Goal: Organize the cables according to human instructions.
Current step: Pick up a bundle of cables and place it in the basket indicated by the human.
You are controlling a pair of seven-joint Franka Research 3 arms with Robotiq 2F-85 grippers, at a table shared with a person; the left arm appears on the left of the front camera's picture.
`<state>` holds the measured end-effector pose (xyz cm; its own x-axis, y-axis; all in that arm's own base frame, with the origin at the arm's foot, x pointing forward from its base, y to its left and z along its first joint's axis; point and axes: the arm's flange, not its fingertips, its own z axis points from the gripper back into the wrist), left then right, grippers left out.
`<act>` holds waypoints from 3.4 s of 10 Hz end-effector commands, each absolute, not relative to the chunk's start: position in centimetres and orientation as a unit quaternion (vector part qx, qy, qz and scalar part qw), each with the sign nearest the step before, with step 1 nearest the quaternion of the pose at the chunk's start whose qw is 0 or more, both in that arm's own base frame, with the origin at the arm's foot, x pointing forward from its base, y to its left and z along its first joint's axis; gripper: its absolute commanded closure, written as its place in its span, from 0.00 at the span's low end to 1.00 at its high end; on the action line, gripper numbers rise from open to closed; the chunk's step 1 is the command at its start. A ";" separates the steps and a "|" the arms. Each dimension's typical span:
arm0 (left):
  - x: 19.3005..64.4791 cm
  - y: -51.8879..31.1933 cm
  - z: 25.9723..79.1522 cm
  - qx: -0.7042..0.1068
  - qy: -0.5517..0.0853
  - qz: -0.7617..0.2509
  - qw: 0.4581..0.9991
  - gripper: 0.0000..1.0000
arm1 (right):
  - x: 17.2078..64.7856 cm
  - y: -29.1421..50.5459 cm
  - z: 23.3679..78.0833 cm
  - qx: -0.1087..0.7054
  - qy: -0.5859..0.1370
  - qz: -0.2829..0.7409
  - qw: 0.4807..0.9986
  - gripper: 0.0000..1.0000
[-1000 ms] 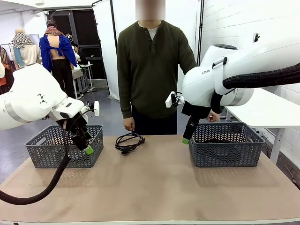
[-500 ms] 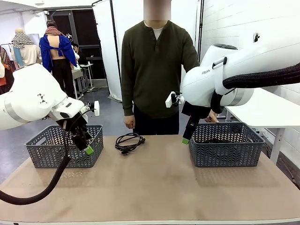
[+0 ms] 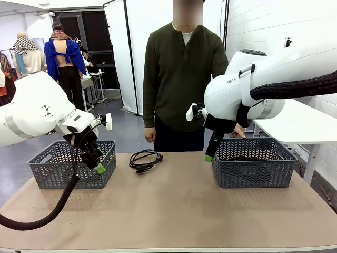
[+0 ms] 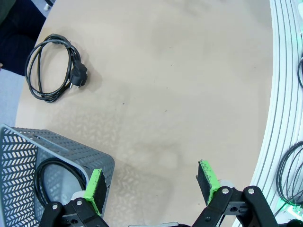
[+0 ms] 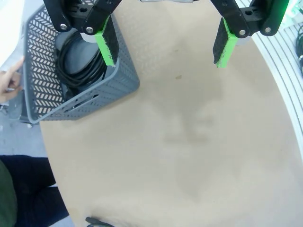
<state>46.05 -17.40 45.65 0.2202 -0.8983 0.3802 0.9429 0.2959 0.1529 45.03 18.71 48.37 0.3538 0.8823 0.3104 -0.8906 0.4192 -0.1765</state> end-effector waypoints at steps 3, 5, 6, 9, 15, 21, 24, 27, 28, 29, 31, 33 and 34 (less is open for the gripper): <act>46.0 -17.4 45.9 -0.056 -0.197 -0.592 0.780 0.00 | 45.1 18.7 48.5 0.010 -0.180 0.538 0.824 0.00; 46.0 -17.4 45.9 -0.056 -0.197 -0.592 0.780 0.00 | 45.1 18.7 48.5 0.010 -0.180 0.538 0.824 0.00; 46.0 -17.4 45.9 -0.056 -0.197 -0.592 0.780 0.00 | 45.1 18.7 48.5 0.010 -0.180 0.538 0.824 0.00; 46.0 -17.4 45.9 -0.056 -0.197 -0.592 0.780 0.00 | 45.5 19.3 48.6 0.009 -0.189 0.563 0.805 0.00; 46.0 -17.4 45.9 -0.056 -0.197 -0.592 0.780 0.00 | 53.0 27.8 48.7 -0.025 -0.144 0.778 0.611 0.00; 46.0 -17.4 45.9 -0.056 -0.197 -0.592 0.780 0.00 | 57.4 34.7 46.0 -0.087 -0.135 0.822 0.546 0.00; 46.0 -17.4 45.9 -0.056 -0.197 -0.592 0.780 0.00 | 56.7 34.4 46.2 -0.073 -0.130 0.827 0.541 0.00; 46.0 -17.4 45.9 -0.056 -0.197 -0.592 0.780 0.00 | 56.7 34.4 46.2 -0.073 -0.130 0.827 0.541 0.00; 46.0 -17.4 45.9 -0.056 -0.197 -0.592 0.780 0.00 | 56.7 34.4 46.2 -0.073 -0.130 0.827 0.541 0.00; 46.0 -17.4 45.9 -0.056 -0.197 -0.592 0.780 0.00 | 56.7 34.4 46.2 -0.073 -0.130 0.827 0.541 0.00; 46.0 -17.4 45.9 -0.056 -0.197 -0.592 0.780 0.00 | 57.8 35.4 45.8 -0.076 -0.142 0.824 0.544 0.00; 46.0 -17.4 45.9 -0.056 -0.197 -0.592 0.780 0.00 | 59.1 36.3 45.1 -0.082 -0.135 0.828 0.538 0.00; 46.0 -17.4 45.9 -0.056 -0.197 -0.592 0.780 0.00 | 59.9 36.8 44.4 -0.076 -0.131 0.836 0.527 0.00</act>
